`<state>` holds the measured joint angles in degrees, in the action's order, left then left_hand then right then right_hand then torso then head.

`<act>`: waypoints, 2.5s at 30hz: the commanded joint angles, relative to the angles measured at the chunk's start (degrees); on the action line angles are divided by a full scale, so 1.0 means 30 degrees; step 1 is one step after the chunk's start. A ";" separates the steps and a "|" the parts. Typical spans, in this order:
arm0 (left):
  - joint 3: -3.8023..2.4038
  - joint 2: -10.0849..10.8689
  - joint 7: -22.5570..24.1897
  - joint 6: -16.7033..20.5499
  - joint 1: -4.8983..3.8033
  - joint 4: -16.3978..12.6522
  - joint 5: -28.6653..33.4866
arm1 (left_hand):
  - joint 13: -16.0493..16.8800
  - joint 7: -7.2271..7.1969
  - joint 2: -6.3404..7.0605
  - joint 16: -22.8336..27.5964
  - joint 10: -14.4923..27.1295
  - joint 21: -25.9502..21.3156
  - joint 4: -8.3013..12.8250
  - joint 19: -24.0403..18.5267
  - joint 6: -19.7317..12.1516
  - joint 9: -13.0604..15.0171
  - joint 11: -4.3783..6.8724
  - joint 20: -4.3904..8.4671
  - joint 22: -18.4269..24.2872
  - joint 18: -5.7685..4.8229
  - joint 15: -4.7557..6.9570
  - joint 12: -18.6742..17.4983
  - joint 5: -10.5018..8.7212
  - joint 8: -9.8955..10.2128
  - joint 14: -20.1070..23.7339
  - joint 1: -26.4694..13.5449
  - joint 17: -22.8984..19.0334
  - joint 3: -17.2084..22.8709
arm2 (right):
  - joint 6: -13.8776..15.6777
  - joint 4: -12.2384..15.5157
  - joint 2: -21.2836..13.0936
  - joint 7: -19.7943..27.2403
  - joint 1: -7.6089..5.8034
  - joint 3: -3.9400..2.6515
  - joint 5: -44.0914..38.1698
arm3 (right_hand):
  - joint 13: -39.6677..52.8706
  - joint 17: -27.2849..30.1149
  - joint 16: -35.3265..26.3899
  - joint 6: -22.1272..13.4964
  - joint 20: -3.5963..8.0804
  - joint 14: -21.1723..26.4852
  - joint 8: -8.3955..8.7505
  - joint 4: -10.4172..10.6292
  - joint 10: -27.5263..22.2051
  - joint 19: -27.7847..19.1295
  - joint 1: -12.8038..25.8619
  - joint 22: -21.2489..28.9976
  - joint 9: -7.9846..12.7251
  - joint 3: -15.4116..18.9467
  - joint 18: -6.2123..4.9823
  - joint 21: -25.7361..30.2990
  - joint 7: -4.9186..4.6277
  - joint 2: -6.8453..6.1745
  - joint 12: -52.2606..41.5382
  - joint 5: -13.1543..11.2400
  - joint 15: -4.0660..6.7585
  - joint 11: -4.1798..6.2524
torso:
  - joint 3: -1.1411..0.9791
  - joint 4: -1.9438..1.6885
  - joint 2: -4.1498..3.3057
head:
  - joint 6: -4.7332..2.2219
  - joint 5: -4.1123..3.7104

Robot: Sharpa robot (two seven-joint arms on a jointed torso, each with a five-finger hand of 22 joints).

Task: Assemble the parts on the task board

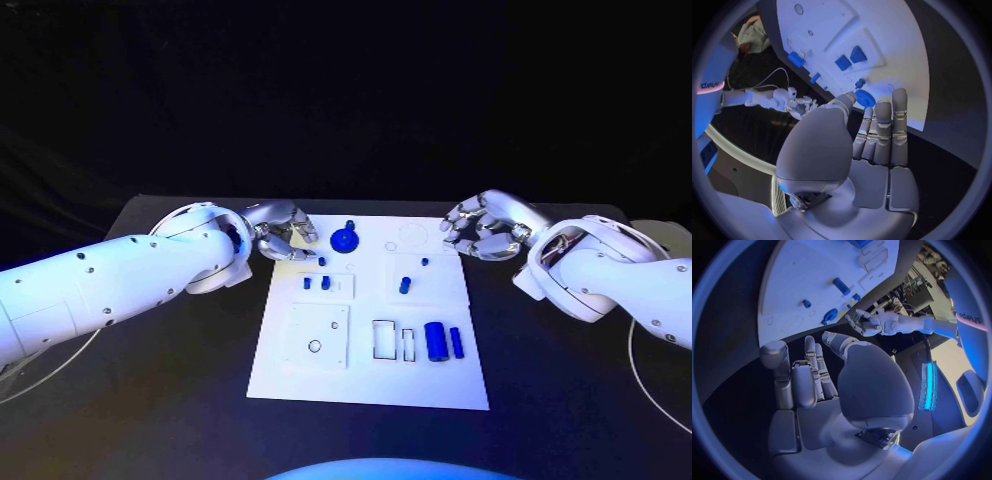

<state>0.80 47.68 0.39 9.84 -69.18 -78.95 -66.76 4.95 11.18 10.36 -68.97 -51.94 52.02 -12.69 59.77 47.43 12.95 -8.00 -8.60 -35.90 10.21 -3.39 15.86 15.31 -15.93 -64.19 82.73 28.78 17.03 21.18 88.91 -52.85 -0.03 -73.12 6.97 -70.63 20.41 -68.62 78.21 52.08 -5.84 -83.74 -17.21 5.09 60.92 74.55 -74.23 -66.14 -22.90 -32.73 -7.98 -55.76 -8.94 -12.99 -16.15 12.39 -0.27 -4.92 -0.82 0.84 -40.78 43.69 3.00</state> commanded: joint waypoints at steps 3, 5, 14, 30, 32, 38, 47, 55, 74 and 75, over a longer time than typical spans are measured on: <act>-0.0034 0.0459 0.3683 0.2535 -0.0016 -0.0007 0.9944 | 0.0091 0.0141 0.0136 0.1444 0.0023 -0.1338 -0.0393 -0.0473 0.0254 -0.0151 -0.0049 0.0032 0.0887 0.0128 -0.0047 0.0714 0.0013 -0.0138 0.1113 0.0471 -0.0997 0.0795 | -0.2432 0.0046 0.0333 -0.1877 0.0176 0.0001 -0.7343 | -0.0728 -0.0535 0.0357 0.0196 0.0018 -0.0719 0.0227 -0.0174 0.0128 0.0377 -0.0168 -0.0537 0.0105 -0.0016 0.0478 -0.0653 0.0079 -0.0208 0.0687 -0.0232 -0.0102 -0.0032 | 0.0014 0.0000 -0.0030 | -0.0181 -0.0460; -0.0037 0.0665 0.4735 0.2584 -0.0012 -0.0180 1.2350 | 0.0106 0.0177 0.0145 0.1875 0.0066 -0.1800 -0.0421 -0.0597 0.0309 -0.0203 -0.0075 -0.0006 0.1191 0.0128 -0.0082 0.0938 0.0009 -0.0191 0.1432 0.0598 -0.1280 0.1064 | -0.2625 -0.0002 0.0529 -0.2194 0.0290 0.0005 -0.8394 | -0.0998 -0.0603 0.0410 0.0187 0.0022 -0.0747 0.0315 -0.0213 0.0079 0.0415 -0.0175 -0.0631 0.0153 -0.0044 0.0494 -0.0738 0.0087 -0.0256 0.0934 -0.0318 -0.0109 -0.0036 | 0.0023 -0.0018 -0.0035 | -0.0197 -0.0502; -0.0030 0.1461 0.7269 0.2337 0.0078 -0.1701 1.8263 | 0.0342 0.0064 0.0189 0.2130 -0.0725 -0.2284 -0.0458 -0.0331 0.0631 -0.0219 0.0101 0.0100 0.1585 0.0143 0.0057 0.1890 0.0024 -0.0471 0.1370 0.0586 -0.1584 0.1494 | -0.2232 -0.0482 0.1624 -0.3246 0.0868 0.0025 -1.0854 | -0.1771 -0.0960 0.0643 0.0112 -0.0018 -0.0837 0.0625 -0.0386 -0.0014 0.0620 -0.0308 -0.1053 0.0316 -0.0354 0.0586 -0.1192 -0.0062 -0.0310 0.1539 -0.0648 -0.0188 -0.0164 | 0.0038 -0.0013 -0.0048 | -0.0236 -0.0890; -0.0026 0.1644 0.7904 0.2142 0.0144 -0.2346 1.9854 | 0.0401 0.0019 0.0159 0.2180 -0.0894 -0.2381 -0.0378 -0.0219 0.0725 -0.0214 0.0162 0.0165 0.1674 0.0139 0.0114 0.2145 0.0019 -0.0568 0.1343 0.0667 -0.1657 0.1691 | -0.1616 -0.1378 0.2916 -0.3356 0.1116 0.0034 -1.1427 | -0.2230 -0.1419 0.0956 0.0333 -0.0105 -0.0944 0.0701 -0.0516 0.0312 0.1025 -0.0440 -0.1746 0.0370 -0.0828 0.0746 -0.2085 -0.0168 -0.0061 0.1693 -0.0696 -0.0263 -0.0250 | 0.0019 -0.0022 -0.0048 | -0.0146 -0.0962; -0.0026 0.1656 0.7882 0.2138 0.0144 -0.2352 1.9883 | 0.0406 0.0016 0.0154 0.2185 -0.0908 -0.2391 -0.0369 -0.0209 0.0738 -0.0211 0.0167 0.0172 0.1682 0.0139 0.0119 0.2169 0.0017 -0.0581 0.1342 0.0674 -0.1664 0.1711 | -0.1585 -0.1456 0.2987 -0.3361 0.1128 0.0035 -1.1433 | -0.2281 -0.1454 0.0982 0.0389 -0.0114 -0.0949 0.0694 -0.0535 0.0388 0.1055 -0.0449 -0.1811 0.0369 -0.0897 0.0758 -0.2162 -0.0171 -0.0022 0.1692 -0.0721 -0.0263 -0.0245 | 0.0021 -0.0028 -0.0044 | -0.0140 -0.0960; -0.0024 0.1671 0.7796 0.2130 0.0145 -0.2340 1.9964 | 0.0409 0.0015 0.0149 0.2190 -0.0915 -0.2399 -0.0362 -0.0202 0.0750 -0.0209 0.0171 0.0178 0.1689 0.0139 0.0122 0.2186 0.0013 -0.0592 0.1343 0.0680 -0.1670 0.1729 | -0.1922 -0.1698 0.3183 -0.3313 0.1161 0.0037 -1.1425 | -0.2480 -0.1584 0.1080 0.0769 -0.0101 -0.0963 0.0578 -0.0752 0.0861 0.1199 -0.0591 -0.2145 0.0323 -0.1194 0.0809 -0.2552 -0.0079 0.0156 0.1618 -0.0783 -0.0184 -0.0138 | 0.0011 -0.0027 -0.0041 | -0.0115 -0.0947; -0.0024 0.1689 0.7545 0.2061 0.0145 -0.2340 1.9989 | 0.0411 0.0019 0.0145 0.2195 -0.0917 -0.2406 -0.0352 -0.0194 0.0752 -0.0209 0.0172 0.0183 0.1695 0.0139 0.0126 0.2200 0.0009 -0.0597 0.1344 0.0689 -0.1676 0.1746 | -0.2656 -0.1980 0.3312 -0.3406 0.1310 0.0053 -1.1493 | -0.2569 -0.1857 0.1265 0.1750 0.0074 -0.1016 0.0118 -0.1382 0.1977 0.1483 -0.0927 -0.2807 0.0106 -0.1347 0.0938 -0.3344 0.0213 0.0548 0.1311 -0.0770 0.0116 0.0216 | -0.0004 0.0003 -0.0032 | -0.0048 -0.0936; -0.0022 0.1701 0.7322 0.1976 0.0145 -0.2329 1.9992 | 0.0411 0.0044 0.0125 0.2217 -0.0882 -0.2433 -0.0293 -0.0163 0.0722 -0.0219 0.0162 0.0204 0.1720 0.0137 0.0132 0.2237 -0.0003 -0.0598 0.1353 0.0751 -0.1701 0.1836 | -0.3097 -0.2027 0.3367 -0.3585 0.1451 0.0069 -1.1844 | -0.2533 -0.1975 0.1342 0.2133 0.0161 -0.1042 -0.0073 -0.1657 0.2403 0.1658 -0.1008 -0.3169 0.0000 -0.1266 0.1024 -0.3803 0.0363 0.0715 0.1216 -0.0777 0.0275 0.0386 | -0.0016 0.0016 -0.0021 | 0.0029 -0.0973; -0.0019 0.1725 0.6954 0.2010 0.0145 -0.2487 1.9993 | 0.0380 0.0090 0.0170 0.2286 -0.0674 -0.2493 -0.0100 -0.0129 0.0656 -0.0239 0.0116 0.0229 0.1765 0.0119 0.0115 0.2270 -0.0017 -0.0612 0.1429 0.0884 -0.1770 0.2033 | -0.1754 -0.1463 0.3244 -0.4302 0.1660 0.0120 -1.3075 | -0.2521 -0.1677 0.1217 0.2515 0.0286 -0.0985 -0.0307 -0.2114 0.2931 0.3520 -0.0983 -0.5929 -0.0235 -0.1391 0.1888 -0.8009 0.0469 0.1315 0.1358 -0.0724 0.0416 0.0524 | -0.0005 0.0001 -0.0024 | 0.0141 -0.1021; -0.0019 0.1727 0.6945 0.2014 0.0145 -0.2490 1.9993 | 0.0380 0.0090 0.0170 0.2286 -0.0674 -0.2493 -0.0100 -0.0129 0.0656 -0.0239 0.0116 0.0229 0.1765 0.0119 0.0115 0.2270 -0.0017 -0.0612 0.1429 0.0884 -0.1770 0.2033 | -0.1529 -0.1378 0.3204 -0.4318 0.1658 0.0115 -1.3084 | -0.2521 -0.1689 0.1222 0.2520 0.0286 -0.0987 -0.0311 -0.2115 0.2941 0.3544 -0.0962 -0.5966 -0.0241 -0.1389 0.1900 -0.8065 0.0470 0.1310 0.1364 -0.0731 0.0416 0.0525 | 0.0008 -0.0004 -0.0020 | 0.0147 -0.1019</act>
<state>0.78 52.88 21.28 16.29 -68.72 -86.21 -7.10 6.13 11.34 10.72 -62.34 -54.07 44.75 -12.95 59.08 49.37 12.31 -7.60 -7.87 -30.70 10.20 -3.18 22.41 15.31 -17.55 -60.09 84.89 23.52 22.71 16.66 84.63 -43.11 -11.87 -68.63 6.95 -108.65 12.72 -73.70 82.15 59.25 -5.03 -84.13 -17.95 -0.97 67.68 83.72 -77.22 -74.94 -23.58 -36.74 -3.03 -79.95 -7.47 -9.47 -12.13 9.98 0.55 -5.32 -0.82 0.84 -40.86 44.07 -0.09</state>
